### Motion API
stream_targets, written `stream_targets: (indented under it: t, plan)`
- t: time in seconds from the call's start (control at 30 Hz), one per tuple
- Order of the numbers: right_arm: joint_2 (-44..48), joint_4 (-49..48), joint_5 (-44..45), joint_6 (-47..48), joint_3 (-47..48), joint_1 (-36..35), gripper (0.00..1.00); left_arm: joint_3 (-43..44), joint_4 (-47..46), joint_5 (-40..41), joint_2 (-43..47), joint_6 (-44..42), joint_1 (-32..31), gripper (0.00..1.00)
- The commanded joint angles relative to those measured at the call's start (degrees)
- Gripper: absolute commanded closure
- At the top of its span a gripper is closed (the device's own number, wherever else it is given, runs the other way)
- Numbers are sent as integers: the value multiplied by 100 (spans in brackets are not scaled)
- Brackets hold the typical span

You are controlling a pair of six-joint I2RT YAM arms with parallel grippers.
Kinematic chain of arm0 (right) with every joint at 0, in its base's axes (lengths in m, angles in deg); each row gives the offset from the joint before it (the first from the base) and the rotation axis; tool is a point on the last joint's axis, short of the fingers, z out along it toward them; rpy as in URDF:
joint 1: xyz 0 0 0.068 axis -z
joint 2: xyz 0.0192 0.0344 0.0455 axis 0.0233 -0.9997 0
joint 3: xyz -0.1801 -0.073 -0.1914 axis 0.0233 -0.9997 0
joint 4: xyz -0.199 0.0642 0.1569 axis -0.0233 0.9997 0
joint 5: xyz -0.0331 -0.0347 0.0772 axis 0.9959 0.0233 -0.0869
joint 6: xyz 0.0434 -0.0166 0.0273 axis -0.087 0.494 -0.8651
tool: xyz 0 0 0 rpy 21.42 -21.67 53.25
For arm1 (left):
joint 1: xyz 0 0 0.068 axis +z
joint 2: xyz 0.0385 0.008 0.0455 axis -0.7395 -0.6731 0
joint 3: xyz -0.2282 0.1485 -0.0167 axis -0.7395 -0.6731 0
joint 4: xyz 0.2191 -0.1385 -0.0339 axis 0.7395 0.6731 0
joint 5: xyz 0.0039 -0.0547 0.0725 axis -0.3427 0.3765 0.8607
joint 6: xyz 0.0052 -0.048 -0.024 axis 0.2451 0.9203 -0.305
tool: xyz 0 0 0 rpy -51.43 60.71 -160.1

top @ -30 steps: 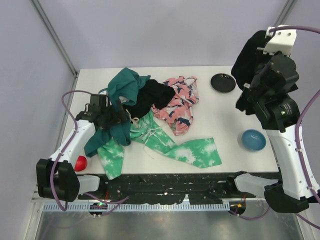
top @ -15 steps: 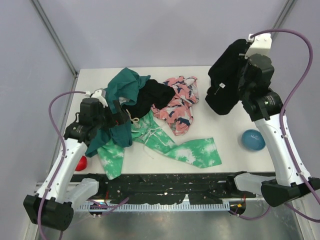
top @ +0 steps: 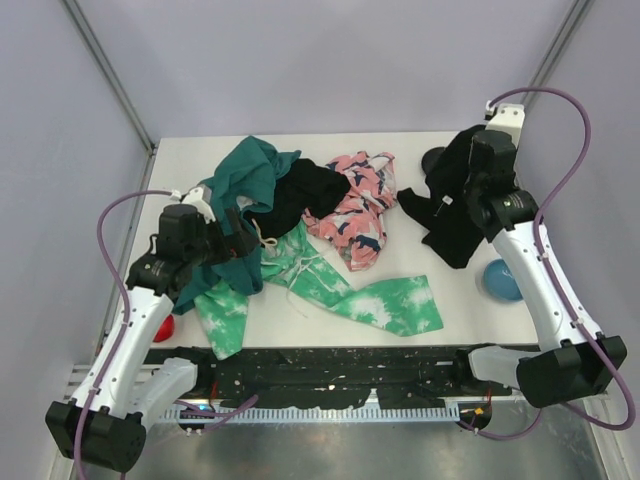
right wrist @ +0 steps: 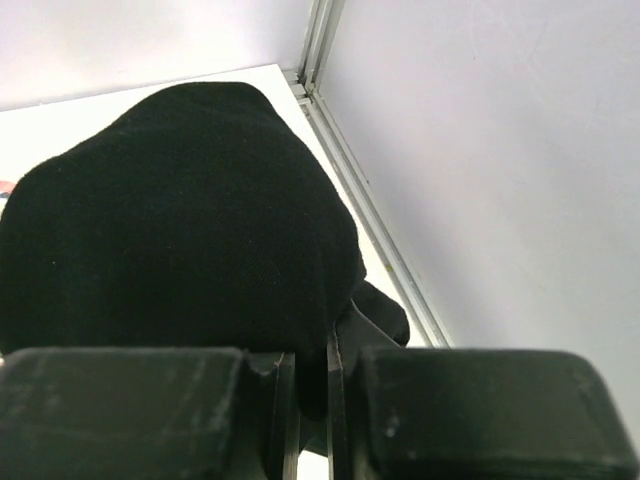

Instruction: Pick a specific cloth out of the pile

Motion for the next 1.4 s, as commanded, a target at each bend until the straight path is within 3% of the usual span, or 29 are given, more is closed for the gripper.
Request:
stream_targets:
  t: [0.0, 0.27, 0.57, 0.7, 0.73, 0.77, 0.8, 0.83, 0.97, 1.17, 1.37]
  plan:
    - [-167, -711, -188, -542, -40, 197, 95, -88, -145, -231, 75, -86, -21, 0]
    - [-633, -1239, -1304, -1806, -1208, 338, 95, -316, -251, -320, 303, -34, -21, 0]
    - [-2004, -958, -1182, -2142, -1517, 461, 93, -519, -260, -329, 514, 28, -30, 0]
    - [-1909, -599, -1313, -2134, -1272, 549, 60, -431, -93, -311, 584, 10, -30, 0]
    - [-1751, -432, -1323, -1959, -1201, 540, 49, -422, -75, -302, 628, 28, -21, 0]
    - [-1663, -274, -1218, -1923, -983, 540, 24, -422, -66, -311, 689, 45, -21, 0]
    - [-1505, 84, -1156, -1844, -868, 540, 8, -448, -75, -311, 751, 63, -21, 0]
    - [-1408, 253, -999, -1826, -658, 549, 5, -475, -75, -294, 812, 89, -30, 0]
    - [-398, 747, -1041, -1895, -682, 549, 5, -528, 30, -258, 1058, 177, -21, 0]
    - [1876, 713, -1304, -2107, -1656, 549, 5, -536, 347, -13, 1559, 256, -21, 0]
    - [3030, 527, -1858, -2002, -2299, 549, 5, -563, 593, 286, 1938, 353, -21, 0]
